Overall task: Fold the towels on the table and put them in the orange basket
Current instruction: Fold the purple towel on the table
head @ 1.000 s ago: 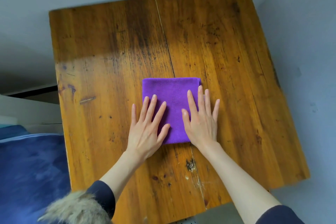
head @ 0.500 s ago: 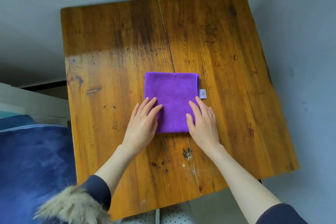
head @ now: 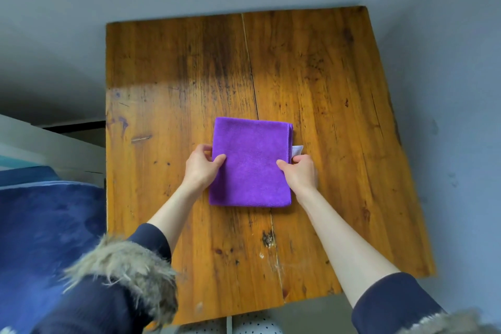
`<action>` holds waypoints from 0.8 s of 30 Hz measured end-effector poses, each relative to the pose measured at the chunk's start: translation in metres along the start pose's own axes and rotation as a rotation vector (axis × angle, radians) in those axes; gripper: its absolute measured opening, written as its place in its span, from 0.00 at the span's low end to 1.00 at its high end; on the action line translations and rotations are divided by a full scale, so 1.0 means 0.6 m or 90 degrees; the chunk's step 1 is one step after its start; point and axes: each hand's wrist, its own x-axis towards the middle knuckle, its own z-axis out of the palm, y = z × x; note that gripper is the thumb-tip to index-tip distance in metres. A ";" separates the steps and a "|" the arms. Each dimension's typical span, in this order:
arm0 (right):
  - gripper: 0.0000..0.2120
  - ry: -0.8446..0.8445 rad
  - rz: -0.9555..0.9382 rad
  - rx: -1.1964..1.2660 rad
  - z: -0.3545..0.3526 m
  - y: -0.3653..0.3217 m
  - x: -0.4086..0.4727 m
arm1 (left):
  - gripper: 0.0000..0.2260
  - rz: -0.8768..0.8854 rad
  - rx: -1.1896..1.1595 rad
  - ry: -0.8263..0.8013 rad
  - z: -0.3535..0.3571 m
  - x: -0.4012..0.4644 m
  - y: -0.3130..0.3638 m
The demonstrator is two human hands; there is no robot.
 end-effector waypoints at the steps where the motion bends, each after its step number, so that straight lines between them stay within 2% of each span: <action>1: 0.19 -0.011 0.008 0.000 0.001 0.000 0.004 | 0.18 0.003 0.015 -0.003 0.001 0.000 0.003; 6: 0.15 -0.058 0.009 -0.015 0.001 0.009 0.005 | 0.20 -0.007 0.050 -0.024 0.003 -0.018 -0.009; 10: 0.14 -0.089 -0.009 -0.041 -0.002 0.011 -0.008 | 0.17 -0.035 0.014 -0.025 0.003 -0.047 -0.031; 14: 0.12 -0.139 -0.025 -0.003 -0.010 0.009 -0.027 | 0.13 -0.075 -0.080 -0.038 0.000 -0.072 -0.044; 18: 0.11 -0.225 0.000 0.115 -0.023 0.022 -0.056 | 0.10 -0.145 -0.199 -0.079 -0.007 -0.107 -0.054; 21: 0.05 -0.279 -0.018 0.114 -0.036 0.030 -0.082 | 0.09 -0.150 -0.252 -0.099 -0.017 -0.142 -0.063; 24: 0.07 -0.323 -0.047 0.111 -0.045 0.023 -0.112 | 0.10 -0.151 -0.307 -0.083 -0.038 -0.180 -0.075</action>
